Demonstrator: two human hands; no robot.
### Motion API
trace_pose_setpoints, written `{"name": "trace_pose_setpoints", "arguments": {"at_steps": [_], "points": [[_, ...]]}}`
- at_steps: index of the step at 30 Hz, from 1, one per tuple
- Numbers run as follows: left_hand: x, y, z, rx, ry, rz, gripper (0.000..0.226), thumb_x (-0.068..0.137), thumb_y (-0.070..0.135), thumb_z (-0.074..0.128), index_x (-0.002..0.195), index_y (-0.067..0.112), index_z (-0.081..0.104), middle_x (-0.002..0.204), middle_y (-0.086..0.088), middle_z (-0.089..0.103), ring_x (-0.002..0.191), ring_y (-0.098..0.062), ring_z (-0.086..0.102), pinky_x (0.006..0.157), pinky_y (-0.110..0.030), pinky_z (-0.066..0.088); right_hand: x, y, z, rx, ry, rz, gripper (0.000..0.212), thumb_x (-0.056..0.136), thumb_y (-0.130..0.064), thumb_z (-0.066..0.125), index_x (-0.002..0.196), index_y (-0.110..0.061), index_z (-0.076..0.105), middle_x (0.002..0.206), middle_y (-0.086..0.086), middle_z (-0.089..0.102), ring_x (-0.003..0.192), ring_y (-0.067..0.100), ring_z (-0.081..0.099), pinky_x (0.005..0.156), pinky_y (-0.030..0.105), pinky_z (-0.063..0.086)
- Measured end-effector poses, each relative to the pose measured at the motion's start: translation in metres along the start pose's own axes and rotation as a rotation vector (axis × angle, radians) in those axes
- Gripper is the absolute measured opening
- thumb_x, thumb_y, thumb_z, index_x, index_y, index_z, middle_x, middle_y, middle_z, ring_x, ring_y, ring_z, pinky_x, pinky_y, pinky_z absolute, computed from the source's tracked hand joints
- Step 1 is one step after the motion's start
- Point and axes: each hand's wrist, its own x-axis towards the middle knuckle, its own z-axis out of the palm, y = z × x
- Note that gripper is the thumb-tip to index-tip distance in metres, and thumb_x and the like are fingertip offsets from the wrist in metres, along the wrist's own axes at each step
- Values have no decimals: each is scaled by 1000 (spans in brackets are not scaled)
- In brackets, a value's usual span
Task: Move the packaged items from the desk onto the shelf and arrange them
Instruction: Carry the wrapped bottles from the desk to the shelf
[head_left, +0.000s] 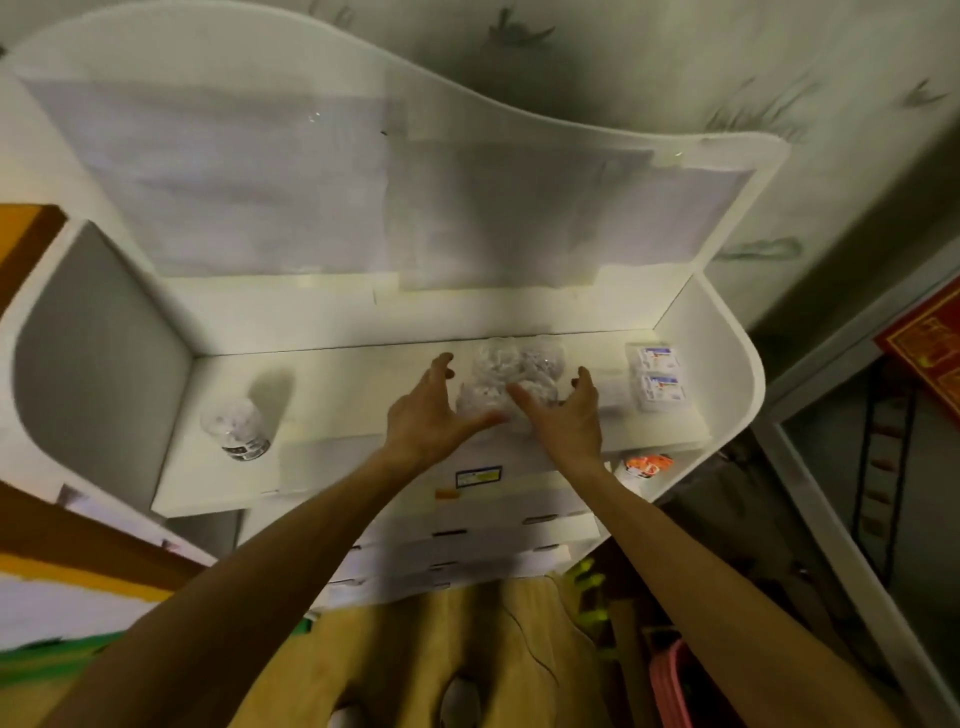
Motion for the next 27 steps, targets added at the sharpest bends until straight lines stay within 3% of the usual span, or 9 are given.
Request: {"name": "trace_pose_setpoints", "arguments": {"at_steps": [4,8,12,16,23,27], "points": [[-9,-9,-20,-28,111,5,118,63,96,51,153,29,16,152,6,40,103,-14,64,85,-46,57,-6,-6,-4,115,201,-145,115,70,-97,35,155,-20,27,158,6,35,143,26,35,115,53,35],[-11,-27,-62,57,274,91,91,88,80,39,154,20,25,158,-1,34,139,-22,40,108,-47,44,-13,-39,6,25,319,-411,83,94,-73,28,152,-14,37,159,9,35,147,27,30,119,52,26],[-19,-52,-119,390,324,194,79,98,69,23,156,16,25,163,-7,25,149,-28,23,121,-46,21,-38,-82,36,-148,263,-674,56,100,-53,41,145,-20,47,161,1,32,153,22,16,124,52,12],[-41,-81,-190,658,322,260,76,99,68,13,160,24,5,167,-5,6,154,-28,5,124,-50,4,-90,-132,74,-242,206,-827,54,100,-52,42,146,-23,46,162,-1,31,154,22,13,123,54,13],[-131,-182,-341,722,484,156,73,98,67,16,158,26,21,166,-5,16,152,-30,14,122,-54,9,-223,-229,167,-181,75,-1042,62,99,-59,32,146,-21,46,162,0,32,154,24,13,123,51,15],[-205,-268,-396,732,495,-20,71,98,65,22,153,22,35,162,-9,27,146,-35,27,118,-54,20,-307,-274,230,37,-40,-1174,51,95,-45,50,137,-17,55,154,4,44,150,27,24,122,46,23]]}}
